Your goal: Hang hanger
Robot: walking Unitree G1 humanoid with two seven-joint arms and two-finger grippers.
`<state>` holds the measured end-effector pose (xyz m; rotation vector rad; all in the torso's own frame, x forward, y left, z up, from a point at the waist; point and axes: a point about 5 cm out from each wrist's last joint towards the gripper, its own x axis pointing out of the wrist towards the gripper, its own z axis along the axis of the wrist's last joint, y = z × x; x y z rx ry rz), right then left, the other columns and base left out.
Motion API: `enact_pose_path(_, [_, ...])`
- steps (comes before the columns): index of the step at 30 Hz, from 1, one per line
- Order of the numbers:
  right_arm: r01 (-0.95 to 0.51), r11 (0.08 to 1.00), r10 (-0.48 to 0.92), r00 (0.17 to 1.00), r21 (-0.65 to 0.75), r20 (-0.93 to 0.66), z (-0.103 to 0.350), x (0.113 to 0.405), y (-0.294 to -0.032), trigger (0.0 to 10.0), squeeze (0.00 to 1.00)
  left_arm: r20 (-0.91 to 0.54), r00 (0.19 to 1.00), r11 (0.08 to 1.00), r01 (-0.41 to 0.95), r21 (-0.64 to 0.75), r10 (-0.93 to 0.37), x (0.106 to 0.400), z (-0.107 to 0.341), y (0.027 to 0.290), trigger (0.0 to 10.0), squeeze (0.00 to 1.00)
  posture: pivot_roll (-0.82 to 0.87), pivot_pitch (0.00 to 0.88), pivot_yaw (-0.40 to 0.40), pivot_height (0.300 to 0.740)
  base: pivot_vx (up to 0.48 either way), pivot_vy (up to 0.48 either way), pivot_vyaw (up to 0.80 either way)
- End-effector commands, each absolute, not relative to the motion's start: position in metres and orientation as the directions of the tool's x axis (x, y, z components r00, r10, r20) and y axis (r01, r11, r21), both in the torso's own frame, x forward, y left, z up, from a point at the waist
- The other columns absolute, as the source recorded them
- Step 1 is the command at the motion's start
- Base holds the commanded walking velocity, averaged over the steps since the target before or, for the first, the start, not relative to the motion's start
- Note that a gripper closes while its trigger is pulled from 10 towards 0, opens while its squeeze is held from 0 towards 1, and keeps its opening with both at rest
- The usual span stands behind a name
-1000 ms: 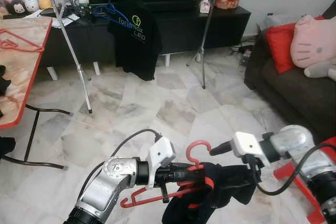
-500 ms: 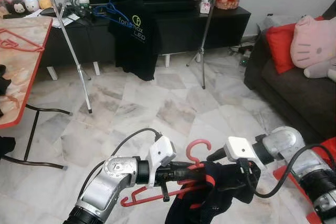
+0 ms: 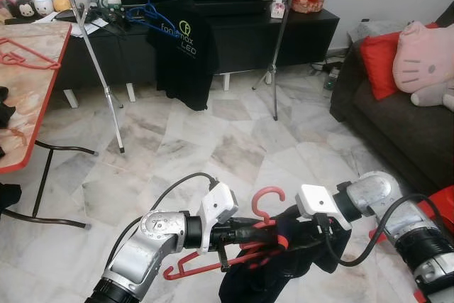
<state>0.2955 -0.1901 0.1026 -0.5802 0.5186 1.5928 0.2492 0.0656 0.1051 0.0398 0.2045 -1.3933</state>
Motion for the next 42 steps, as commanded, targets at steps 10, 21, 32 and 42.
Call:
enact_pose_path(10, [-0.993,-0.116,0.769,-0.087,-0.004,-0.633,0.1026,0.2952,-0.1881,0.0,0.0,-0.113,0.15,0.155,0.987,-0.04,-0.982,0.2524,0.124,0.0611,10.0,0.0,-0.05,0.0,-0.101,0.74,0.0,0.0,0.0])
enact_pose_path(21, [-0.992,-0.123,0.768,-0.092,-0.005,-0.633,0.1029,0.2957,-0.1869,0.0,0.0,-0.112,0.16,0.164,0.986,-0.027,-0.981,0.2551,0.1263,0.062,10.0,0.0,-0.05,0.0,-0.102,0.74,0.0,0.0,0.0])
enact_pose_path(32, [-0.993,-0.121,0.771,-0.086,-0.012,-0.631,0.1028,0.2961,-0.1862,0.0,0.0,-0.121,0.155,0.158,0.987,-0.016,-0.981,0.2561,0.1264,0.0611,10.0,0.0,-0.05,0.0,-0.096,0.74,0.0,0.0,0.0])
enact_pose_path(42, [-0.993,-0.119,0.779,-0.085,-0.013,-0.622,0.1015,0.2952,-0.1845,0.0,0.0,-0.137,0.141,0.144,0.989,-0.015,-0.981,0.2562,0.1246,0.0596,10.0,0.52,-0.05,0.0,-0.09,0.74,0.0,0.0,0.0])
